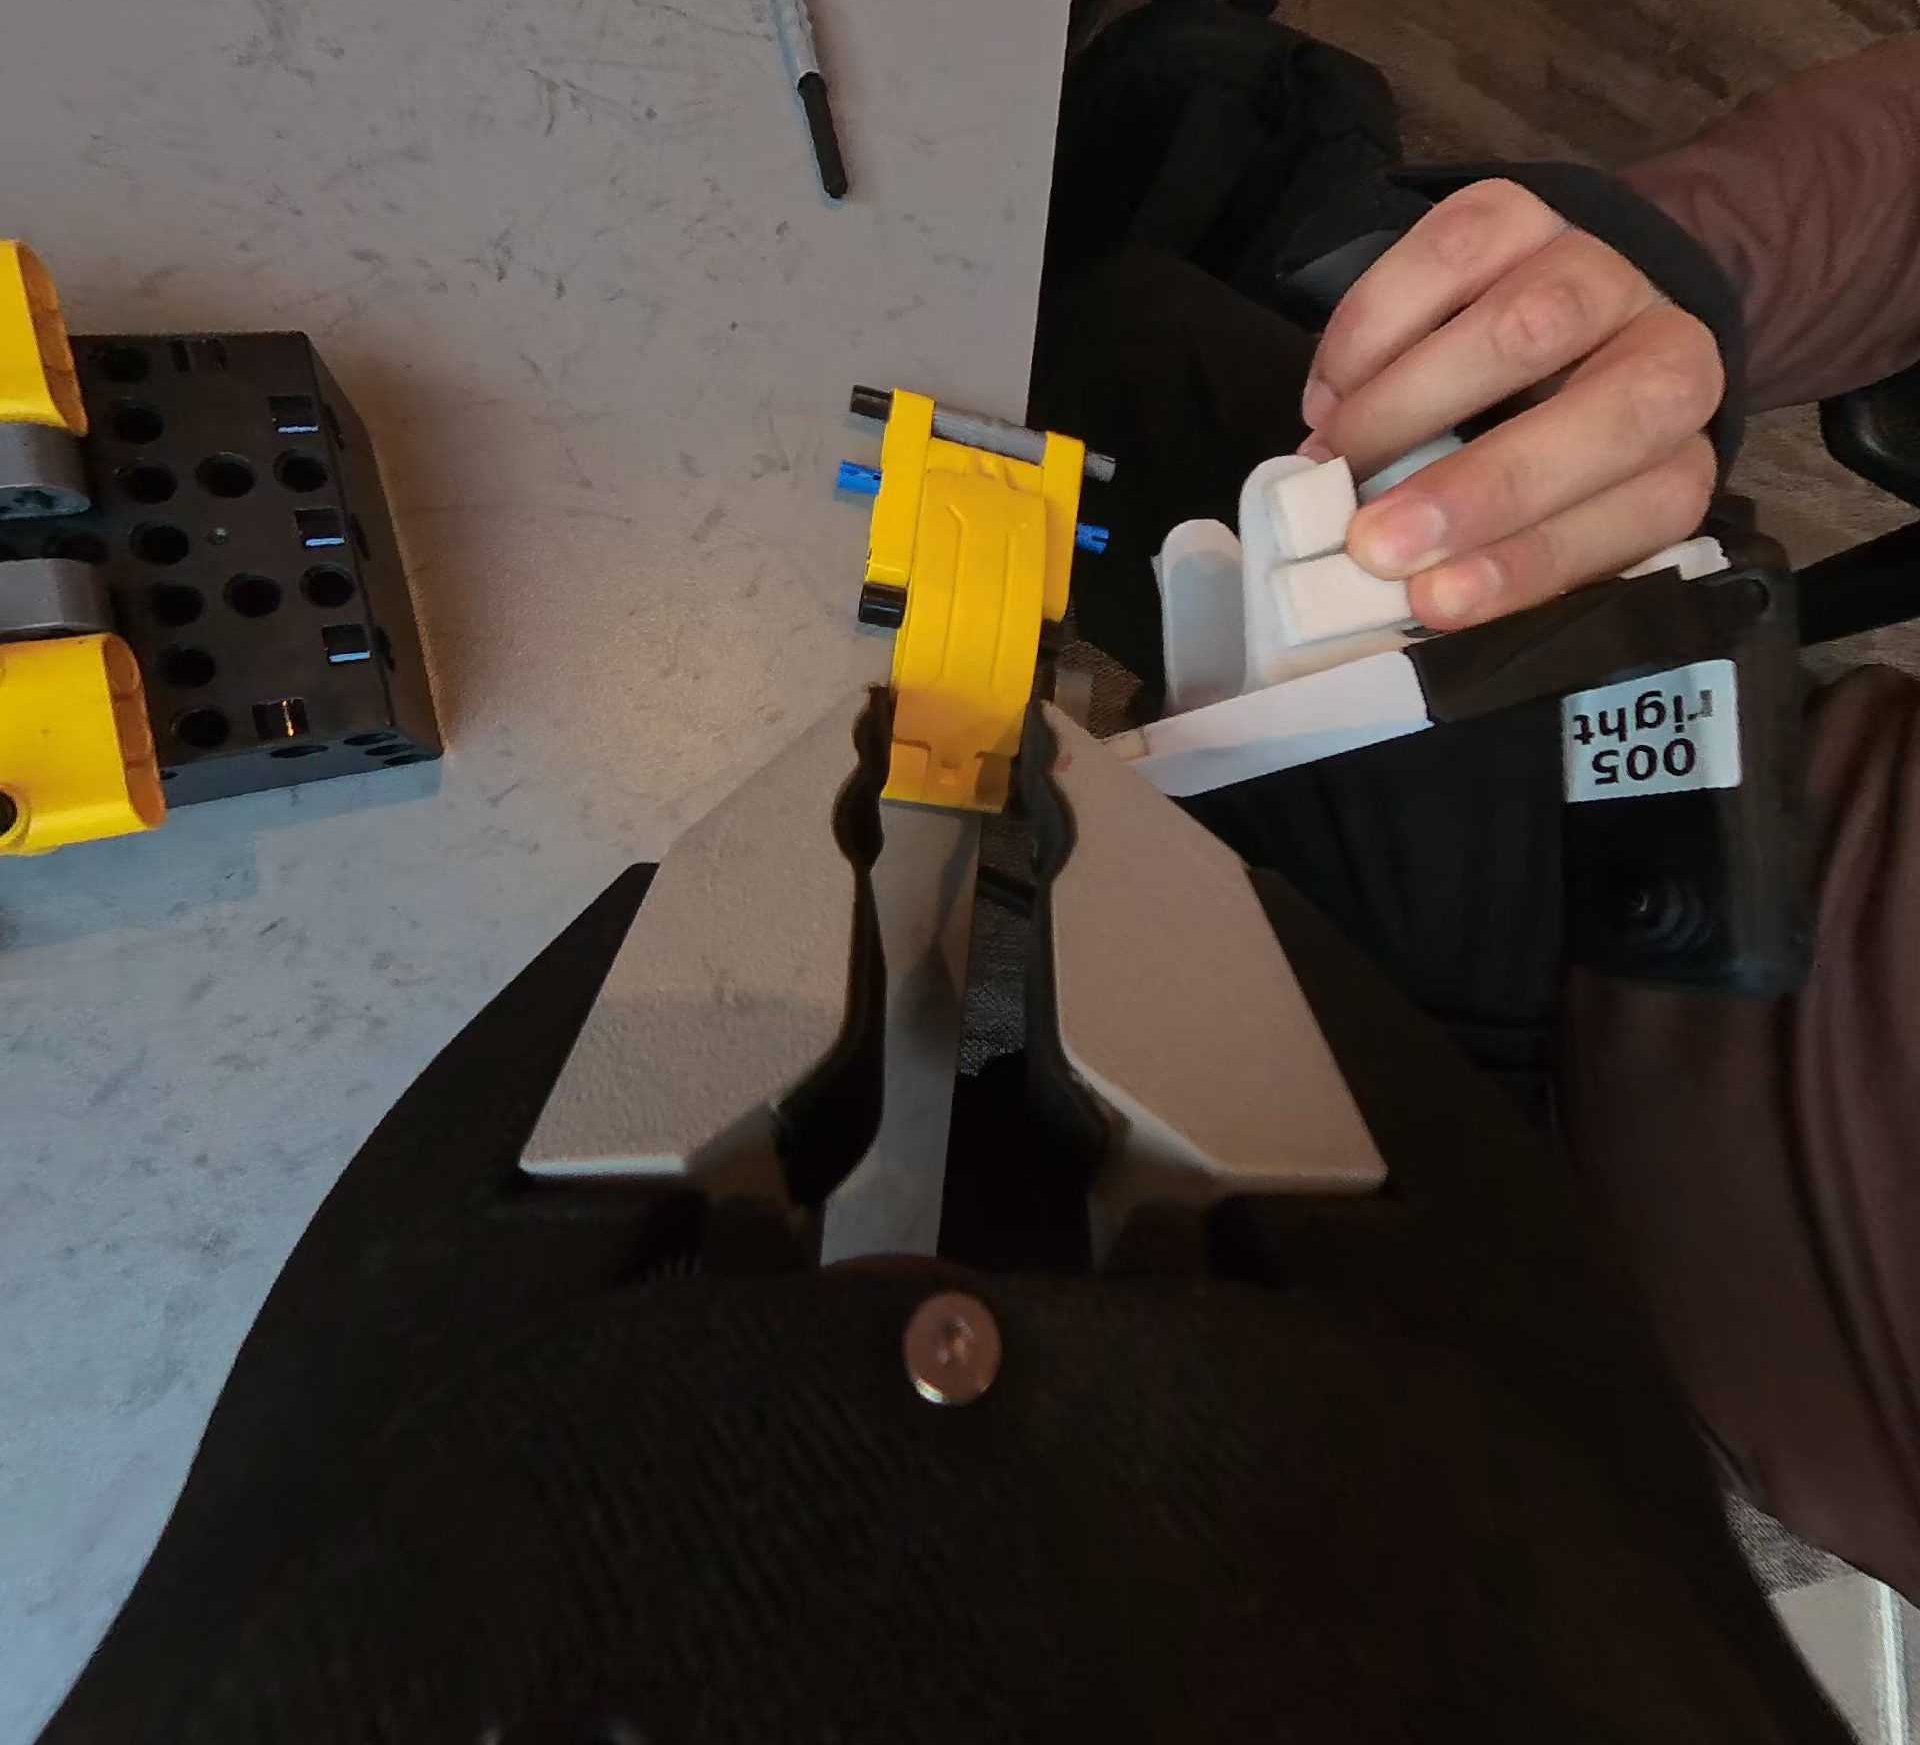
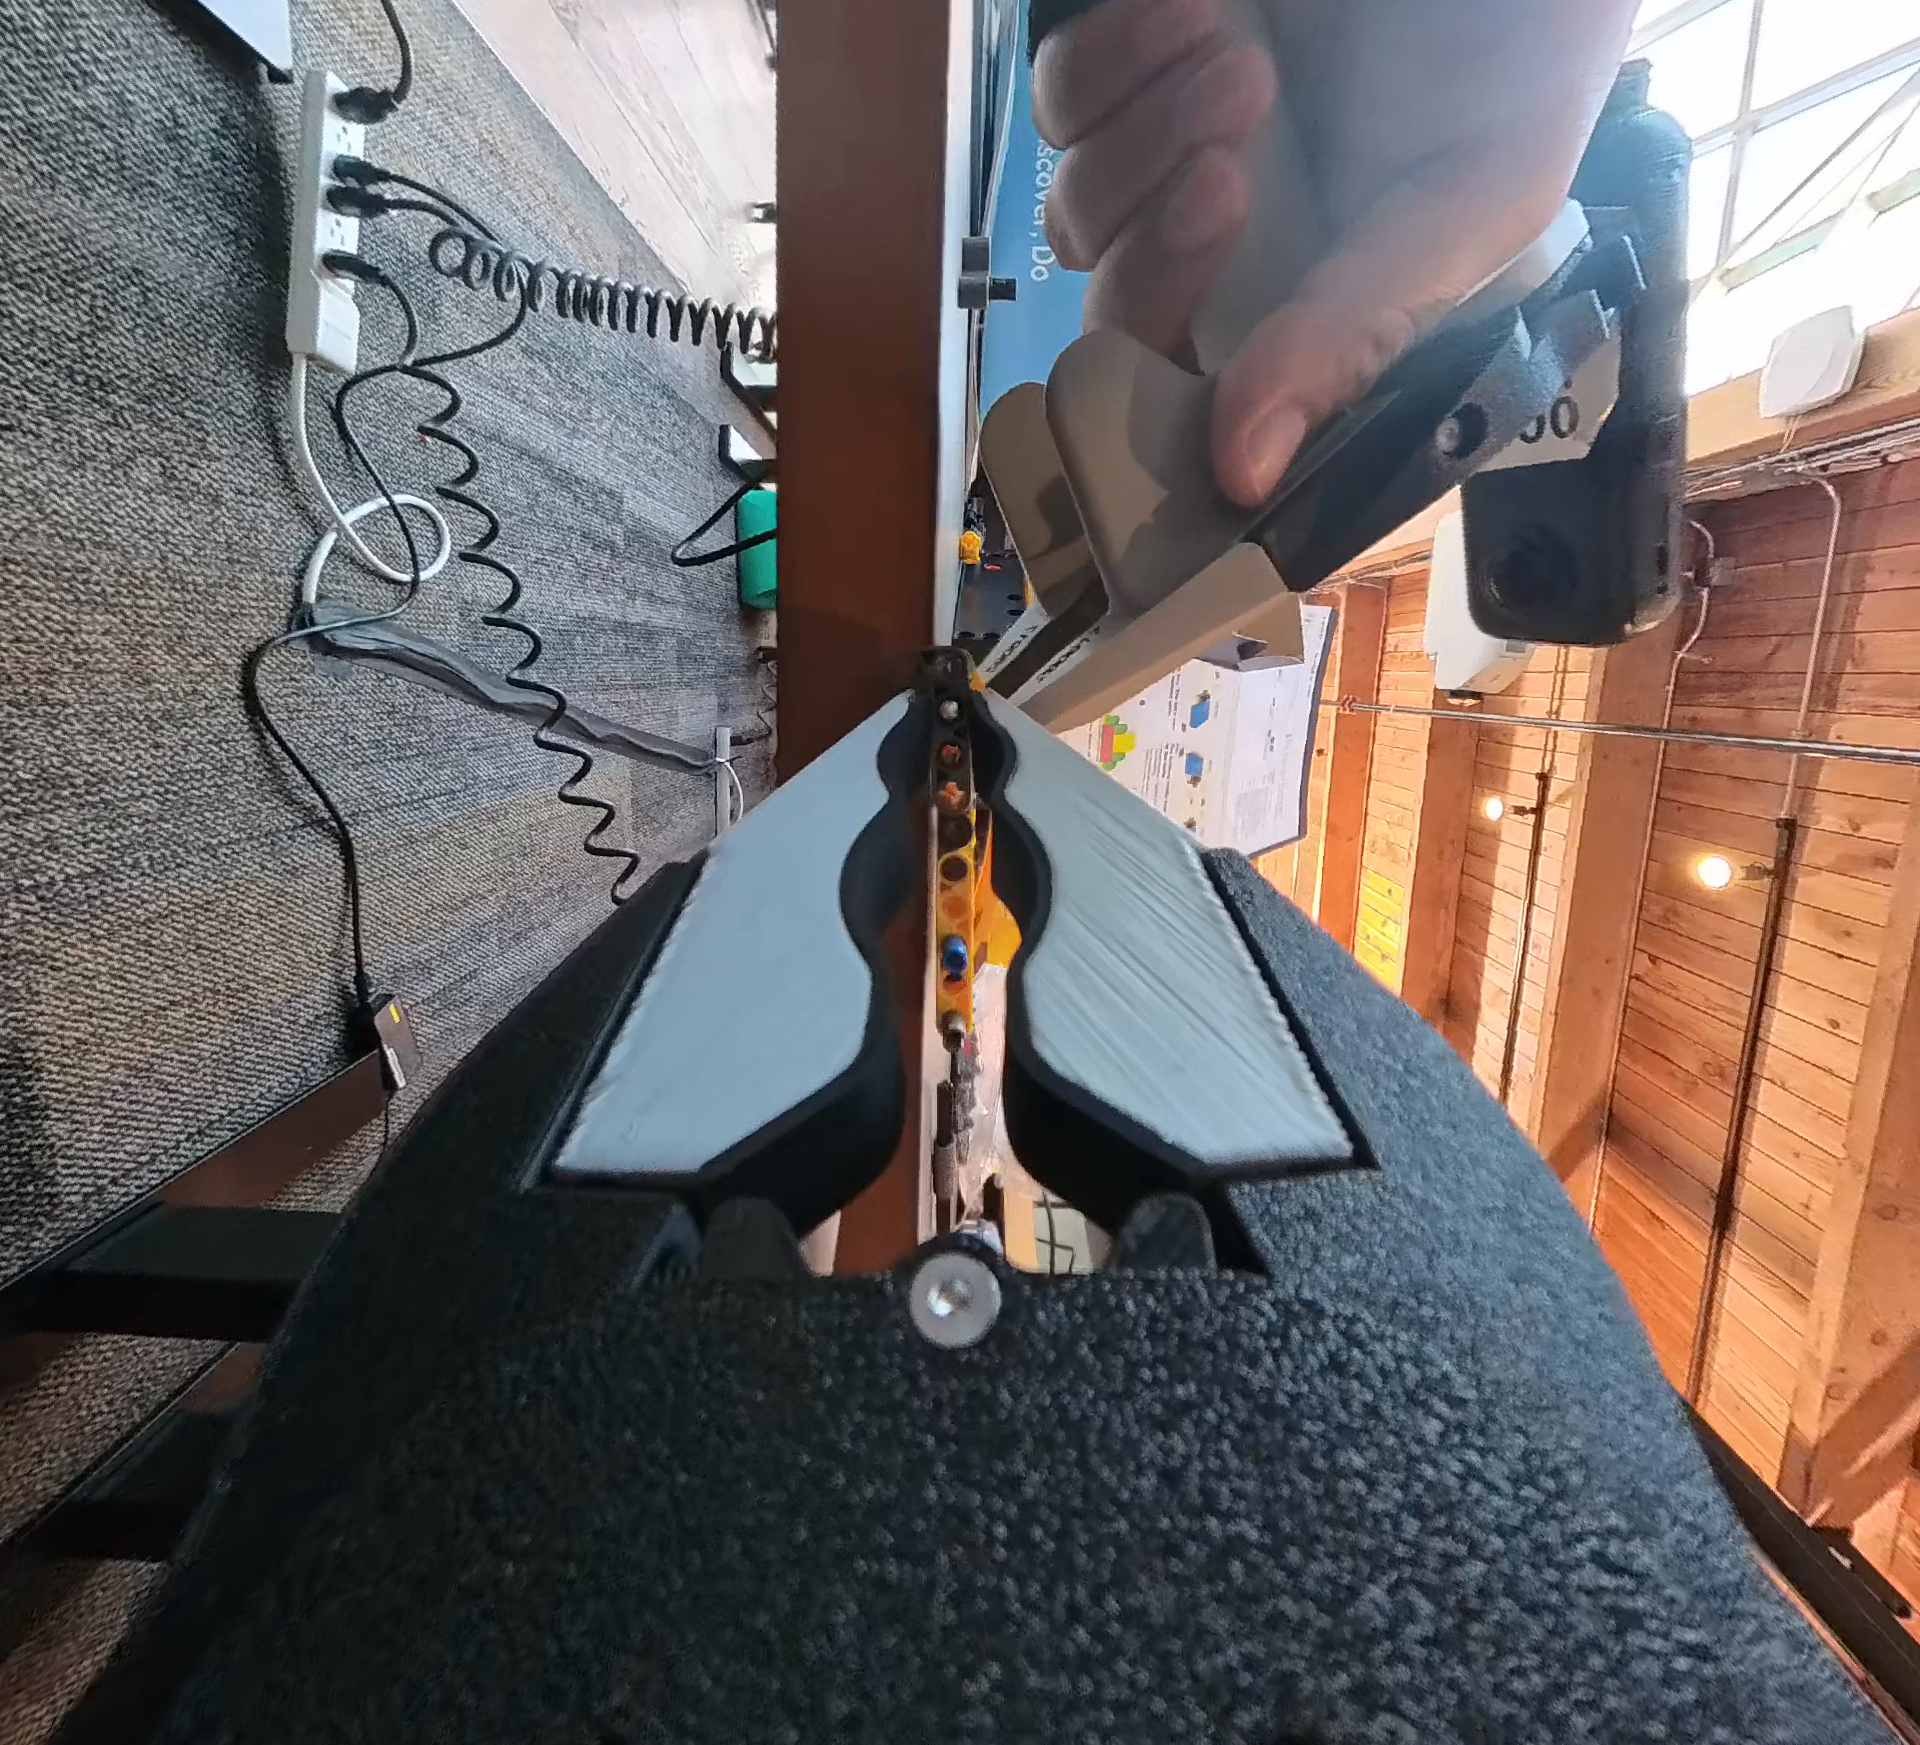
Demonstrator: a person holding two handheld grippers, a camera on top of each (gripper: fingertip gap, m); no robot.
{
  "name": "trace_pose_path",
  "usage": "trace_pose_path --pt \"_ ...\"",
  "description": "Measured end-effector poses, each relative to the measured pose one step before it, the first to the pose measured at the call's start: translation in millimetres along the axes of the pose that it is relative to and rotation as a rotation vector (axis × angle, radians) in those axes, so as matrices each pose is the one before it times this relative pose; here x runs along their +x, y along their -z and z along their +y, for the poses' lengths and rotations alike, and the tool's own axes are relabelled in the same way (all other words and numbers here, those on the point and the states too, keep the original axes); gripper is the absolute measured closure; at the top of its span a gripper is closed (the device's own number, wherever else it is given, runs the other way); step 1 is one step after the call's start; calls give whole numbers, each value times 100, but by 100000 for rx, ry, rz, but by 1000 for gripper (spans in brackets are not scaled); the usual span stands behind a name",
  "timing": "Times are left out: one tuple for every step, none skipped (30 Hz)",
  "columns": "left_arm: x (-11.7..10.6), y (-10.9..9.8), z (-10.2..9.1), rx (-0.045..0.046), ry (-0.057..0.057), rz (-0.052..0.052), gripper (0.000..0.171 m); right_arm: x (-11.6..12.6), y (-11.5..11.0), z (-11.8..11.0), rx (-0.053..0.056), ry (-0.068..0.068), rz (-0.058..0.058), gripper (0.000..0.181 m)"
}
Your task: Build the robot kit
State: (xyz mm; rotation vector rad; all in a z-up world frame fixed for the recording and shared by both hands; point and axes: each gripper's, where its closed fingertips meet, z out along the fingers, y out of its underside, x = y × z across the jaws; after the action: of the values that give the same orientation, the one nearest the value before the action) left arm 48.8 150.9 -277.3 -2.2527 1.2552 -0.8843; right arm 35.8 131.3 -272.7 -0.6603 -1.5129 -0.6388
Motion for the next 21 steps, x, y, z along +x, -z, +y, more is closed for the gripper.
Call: trace_pose_path --pt "-3 -2 8 144 184 -160 149 -52 -23 4 223 -233 -470 177" --pt "-5 -17 25 266 178 -277 149 -20 -26 2 340 -415 -869 176" --pt "-15 -24 -6 482 294 -486 149 -22 -41 8 126 -851 -1033 176" --pt "-34 -53 -19 548 -108 -786 149 -40 -43 15 18 -901 -717 176" --pt "-6 -19 3 384 -73 -683 149 -24 -37 3 22 -19 -181 176" --pt "1 0 0 379 1 -331 149 -12 -9 5 73 293 125 176" --pt "-5 4 -8 707 676 304 149 10 11 24 292 272 160 176" --pt "-2 -16 -16 1104 839 554 149 11 -5 52 441 12 -69 176" --pt "-32 -20 -55 1319 667 230 149 33 4 76 509 -143 -476 176" --pt "-14 -9 -11 931 112 83 149 27 9 28 626 -763 -1130 176" --pt "13 -4 5 352 -510 102 149 11 23 -5 763 -1619 -1741 177" --pt "3 2 -2 115 -608 60 149 37 0 -1 957 -2923 -2088 176" --pt "0 0 14 -4 -281 370 149 57 14 -8 981 -3680 -2101 176" --pt "7 7 -16 122 414 698 149 87 0 42 469 -1554 -1127 175" --pt "-34 7 -19 350 529 572 149 29 -19 45 367 -202 -281 175" --pt "-20 -5 -8 255 326 332 149 -21 -23 33 419 173 125 176" --pt "-39 -32 -30 291 -159 -502 149 -44 -44 31 525 540 115 175" --pt "1 -32 -10 5 -380 -539 149 10 -50 17 763 903 240 175" --pt "-18 -15 -19 -114 -158 -305 149 14 -45 -1 579 165 -346 175" --pt "-36 17 -10 -28 332 201 149 12 -42 33 467 316 -166 175" --pt "-44 3 -31 171 301 275 150 2 -37 -11 331 1393 289 176"
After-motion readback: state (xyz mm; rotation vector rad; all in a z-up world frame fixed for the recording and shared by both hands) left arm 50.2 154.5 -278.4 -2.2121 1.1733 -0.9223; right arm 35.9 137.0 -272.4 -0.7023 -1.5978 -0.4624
